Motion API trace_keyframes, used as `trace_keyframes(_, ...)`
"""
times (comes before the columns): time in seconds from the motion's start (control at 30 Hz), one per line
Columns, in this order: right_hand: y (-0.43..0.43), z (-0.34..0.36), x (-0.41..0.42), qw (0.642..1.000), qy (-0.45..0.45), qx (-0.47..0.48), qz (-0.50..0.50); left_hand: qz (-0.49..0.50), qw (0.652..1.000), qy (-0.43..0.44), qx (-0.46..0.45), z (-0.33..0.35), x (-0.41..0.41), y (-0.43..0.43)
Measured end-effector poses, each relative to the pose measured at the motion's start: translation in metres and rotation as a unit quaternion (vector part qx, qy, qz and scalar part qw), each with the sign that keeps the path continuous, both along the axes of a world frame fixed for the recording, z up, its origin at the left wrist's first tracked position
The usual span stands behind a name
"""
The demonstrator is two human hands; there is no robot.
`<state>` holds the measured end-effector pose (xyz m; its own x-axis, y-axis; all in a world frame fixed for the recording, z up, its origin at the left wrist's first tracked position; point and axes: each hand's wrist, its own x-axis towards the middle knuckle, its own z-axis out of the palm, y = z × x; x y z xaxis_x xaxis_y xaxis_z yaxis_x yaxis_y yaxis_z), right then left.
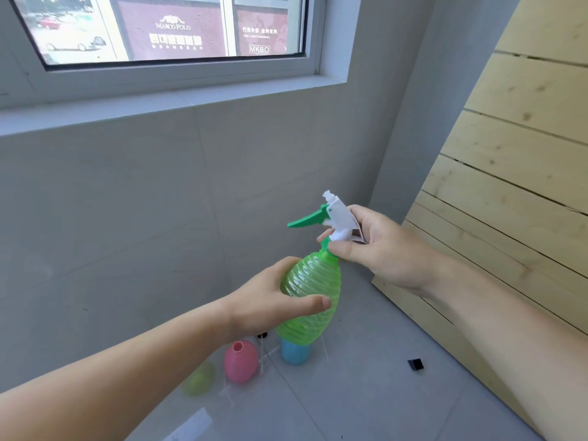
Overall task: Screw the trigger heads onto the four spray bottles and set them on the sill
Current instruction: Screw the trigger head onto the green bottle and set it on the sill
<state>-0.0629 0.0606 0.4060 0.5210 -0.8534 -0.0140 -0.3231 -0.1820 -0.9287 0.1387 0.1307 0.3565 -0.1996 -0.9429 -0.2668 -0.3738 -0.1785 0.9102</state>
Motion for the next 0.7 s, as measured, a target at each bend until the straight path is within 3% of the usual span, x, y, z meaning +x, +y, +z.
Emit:
trace_keyframes(0.43,-0.015,0.002,-0.005,0.995,0.039,0.024,0.089,-0.02,1.0,0.004,0.018,0.005,0.004,-0.005)
trace_keyframes(0.57,-0.013,-0.011,0.005,0.993,0.104,-0.039,0.036,-0.023,0.999,0.001,0.03,0.006,0.002,0.0)
trace_keyframes(0.7,-0.011,-0.007,0.003,0.998,0.023,0.01,0.051,-0.02,0.999,0.016,0.036,0.009,0.002,-0.001)
